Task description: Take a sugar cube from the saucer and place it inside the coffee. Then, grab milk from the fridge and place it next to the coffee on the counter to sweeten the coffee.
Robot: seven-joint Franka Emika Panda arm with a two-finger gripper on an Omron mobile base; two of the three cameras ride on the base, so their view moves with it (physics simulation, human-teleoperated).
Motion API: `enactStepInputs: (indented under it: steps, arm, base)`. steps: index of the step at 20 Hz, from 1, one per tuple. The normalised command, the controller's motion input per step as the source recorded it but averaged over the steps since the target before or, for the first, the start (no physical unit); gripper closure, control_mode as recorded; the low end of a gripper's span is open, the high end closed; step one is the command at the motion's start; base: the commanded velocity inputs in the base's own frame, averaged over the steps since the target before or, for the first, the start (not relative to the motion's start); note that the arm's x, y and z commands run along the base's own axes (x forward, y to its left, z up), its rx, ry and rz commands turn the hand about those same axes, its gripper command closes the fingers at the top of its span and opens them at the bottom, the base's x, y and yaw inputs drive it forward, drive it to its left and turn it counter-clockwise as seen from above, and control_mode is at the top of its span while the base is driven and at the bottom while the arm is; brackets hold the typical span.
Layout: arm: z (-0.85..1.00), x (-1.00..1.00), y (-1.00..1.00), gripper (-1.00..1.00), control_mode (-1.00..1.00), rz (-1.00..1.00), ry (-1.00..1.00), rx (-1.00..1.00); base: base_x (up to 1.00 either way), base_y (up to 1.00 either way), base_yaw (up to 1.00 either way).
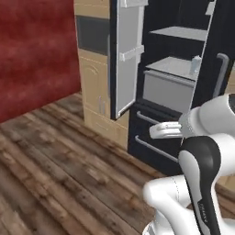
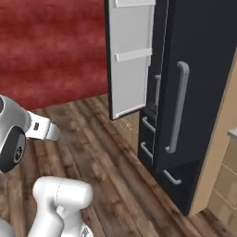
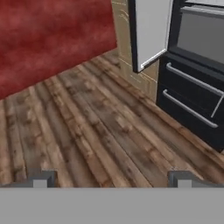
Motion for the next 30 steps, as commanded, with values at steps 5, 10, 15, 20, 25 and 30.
enactStepInputs:
  steps: [5,10,15,20,25,30]
  arm:
    - [0.0,0.0,0.0,-1.0,1.0,0.0,0.0,0.0]
    - [0.0,0.0,0.0,-1.0,1.0,0.0,0.0,0.0]
    - [0.0,0.0,0.0,-1.0,1.0,0.0,0.0,0.0]
    - [0.0,0.0,0.0,-1.0,1.0,0.0,0.0,0.0]
    - [0.0,0.0,0.0,-1.0,1.0,0.0,0.0,0.0]
    - [0.0,0.0,0.0,-1.0,1.0,0.0,0.0,0.0]
  base:
    - [0.98,0.83,-0.72]
    - [0.95,0.82,-0.72]
    - [0.79,0.75,-0.76]
    - [0.91,0.73,-0.69]
    - [0.71,0.14,-0.43]
    - [0.64,0.0,-0.32]
